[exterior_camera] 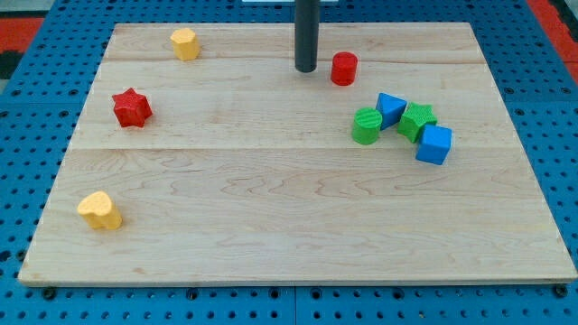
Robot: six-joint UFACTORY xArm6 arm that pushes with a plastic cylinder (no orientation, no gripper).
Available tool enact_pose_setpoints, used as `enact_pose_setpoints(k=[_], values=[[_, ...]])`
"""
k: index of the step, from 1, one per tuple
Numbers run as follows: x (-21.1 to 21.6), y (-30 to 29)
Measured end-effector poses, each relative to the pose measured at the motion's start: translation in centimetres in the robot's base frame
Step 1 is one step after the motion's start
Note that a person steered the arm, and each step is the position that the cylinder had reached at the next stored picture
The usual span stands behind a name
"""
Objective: Push the yellow hexagon towards the red circle
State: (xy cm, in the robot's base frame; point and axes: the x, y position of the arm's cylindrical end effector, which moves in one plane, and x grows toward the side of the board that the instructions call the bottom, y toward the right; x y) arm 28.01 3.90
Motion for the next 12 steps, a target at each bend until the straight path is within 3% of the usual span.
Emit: enact_pose_setpoints(k=[1, 3, 4, 5, 6, 7, 8, 9, 10, 11, 12], values=[[-0.2, 5.5], [6.1, 9.5], [0.9, 3.8], [0.1, -7.8], [1.5, -9.8], [-5.4, -13.5], [-8.0, -14.7], [-7.5, -24.2], [-0.1, -20.2], [4.3, -11.5], [3.5, -19.3]])
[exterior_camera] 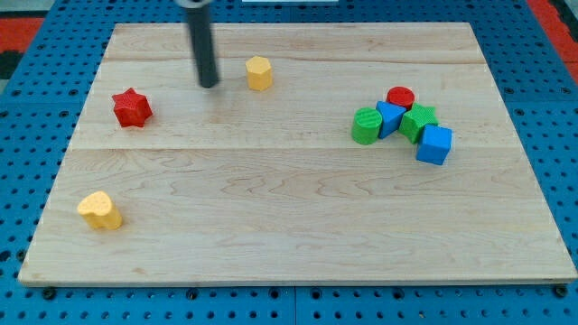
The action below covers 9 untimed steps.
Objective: Push the yellow hexagon towards the red circle
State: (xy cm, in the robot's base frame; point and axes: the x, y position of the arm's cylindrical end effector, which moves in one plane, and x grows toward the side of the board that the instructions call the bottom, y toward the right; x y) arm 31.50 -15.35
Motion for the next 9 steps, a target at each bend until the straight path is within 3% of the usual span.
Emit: enact_pose_setpoints(k=[1, 2, 3, 4, 5, 6, 7, 8, 9], values=[[-2.2, 6.0], [0.2, 17.2], [0.8, 13.2], [-0.7, 14.1], [4.8, 18.9], [3.2, 21.8], [2.6, 17.1], [-1.9, 23.5], [-3.2, 23.1]])
